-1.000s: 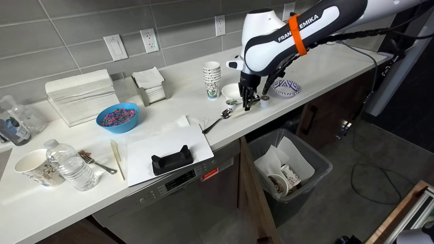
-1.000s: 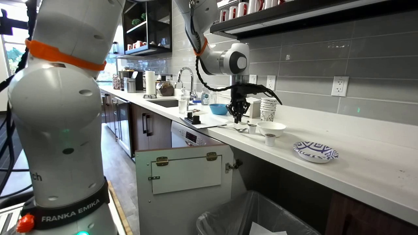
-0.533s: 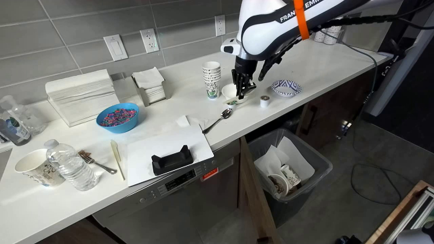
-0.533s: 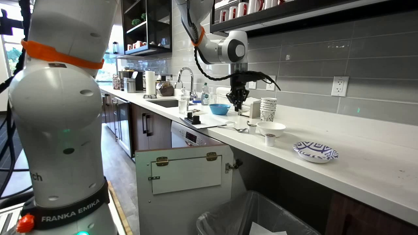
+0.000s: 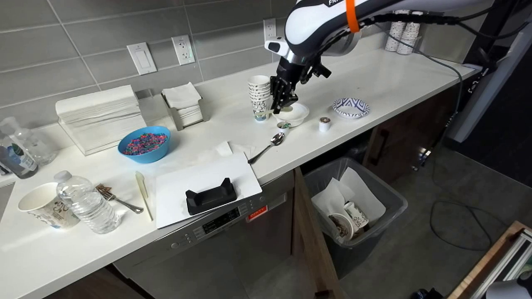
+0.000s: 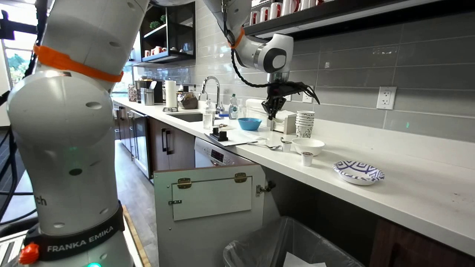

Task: Use the white spoon to collect some coffee beans from the coffee pod on the left then place them inside the white bowl.

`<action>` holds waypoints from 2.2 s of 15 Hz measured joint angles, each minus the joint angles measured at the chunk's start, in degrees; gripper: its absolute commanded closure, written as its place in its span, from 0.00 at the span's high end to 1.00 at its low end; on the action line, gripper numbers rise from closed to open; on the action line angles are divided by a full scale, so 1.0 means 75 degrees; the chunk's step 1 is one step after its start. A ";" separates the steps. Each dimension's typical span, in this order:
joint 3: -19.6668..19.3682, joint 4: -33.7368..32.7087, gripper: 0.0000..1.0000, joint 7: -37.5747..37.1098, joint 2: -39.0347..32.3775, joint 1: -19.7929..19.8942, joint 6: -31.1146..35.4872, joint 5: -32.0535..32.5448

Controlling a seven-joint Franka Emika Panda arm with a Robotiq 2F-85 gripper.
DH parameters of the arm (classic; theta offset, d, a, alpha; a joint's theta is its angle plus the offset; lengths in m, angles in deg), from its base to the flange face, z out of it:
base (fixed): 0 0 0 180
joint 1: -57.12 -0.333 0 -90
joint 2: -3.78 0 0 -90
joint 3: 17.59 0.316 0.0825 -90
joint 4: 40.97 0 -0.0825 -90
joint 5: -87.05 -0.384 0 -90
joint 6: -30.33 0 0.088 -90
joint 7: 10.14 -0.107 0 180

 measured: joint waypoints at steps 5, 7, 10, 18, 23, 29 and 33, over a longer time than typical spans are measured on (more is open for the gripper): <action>0.0145 -0.0367 0.15 0.0118 -0.0367 0.0052 -0.0002 -0.0491; 0.0141 -0.0367 0.04 0.0118 -0.0347 0.0053 -0.0002 -0.0491; 0.0143 -0.0370 0.04 0.0118 -0.0347 0.0052 0.0057 -0.0507; 0.0553 -0.0416 0.04 0.0588 -0.0914 0.0387 0.1725 -0.1256; 0.1038 -0.0436 0.04 0.0920 -0.1179 0.0891 0.2108 -0.1992; 0.1420 -0.0552 0.04 0.1570 -0.1435 0.1385 0.2152 -0.2776; 0.1501 -0.0583 0.04 0.2042 -0.1731 0.1449 0.2156 -0.3094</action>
